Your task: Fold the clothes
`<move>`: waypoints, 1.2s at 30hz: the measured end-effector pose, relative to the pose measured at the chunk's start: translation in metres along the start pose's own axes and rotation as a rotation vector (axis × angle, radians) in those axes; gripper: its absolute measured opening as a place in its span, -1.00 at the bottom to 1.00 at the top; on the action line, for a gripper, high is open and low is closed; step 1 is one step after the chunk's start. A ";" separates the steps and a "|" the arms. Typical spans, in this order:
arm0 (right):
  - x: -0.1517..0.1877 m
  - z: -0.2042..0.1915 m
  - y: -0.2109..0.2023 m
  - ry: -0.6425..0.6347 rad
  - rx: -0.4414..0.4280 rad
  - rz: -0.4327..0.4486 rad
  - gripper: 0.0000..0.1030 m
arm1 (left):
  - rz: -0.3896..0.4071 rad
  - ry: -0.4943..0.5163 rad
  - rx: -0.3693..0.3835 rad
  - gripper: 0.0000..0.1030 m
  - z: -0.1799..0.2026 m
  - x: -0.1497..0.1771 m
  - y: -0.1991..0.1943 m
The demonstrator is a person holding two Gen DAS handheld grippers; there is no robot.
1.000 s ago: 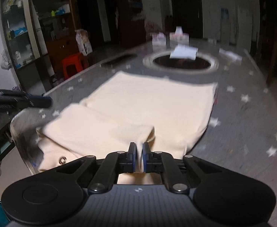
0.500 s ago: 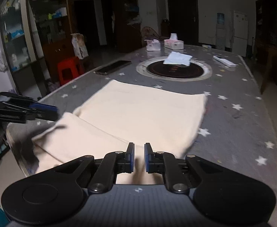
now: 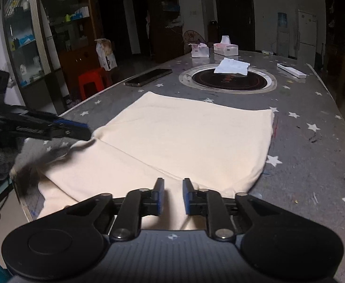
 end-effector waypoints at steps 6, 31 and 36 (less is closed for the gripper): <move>0.006 0.003 0.002 0.003 -0.011 -0.018 -0.66 | -0.059 -0.044 -0.039 -0.43 -0.017 0.001 0.031; 0.039 -0.031 -0.039 -0.245 -0.029 -0.128 -0.43 | 0.153 0.641 0.076 -0.03 0.083 0.088 -0.082; 0.044 -0.039 -0.050 -0.301 -0.035 -0.149 -0.26 | 0.194 0.695 0.089 -0.31 0.098 0.093 -0.076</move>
Point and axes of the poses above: each gripper's, at about its wrist camera, not at the fingertips, and y roughly the way its jaws point, z to its right, x to its underside, the point moved 9 cm from there along y, roughly the way its jaws point, and after that the axes turned 12 degrees about -x, right-handed, at the moved point
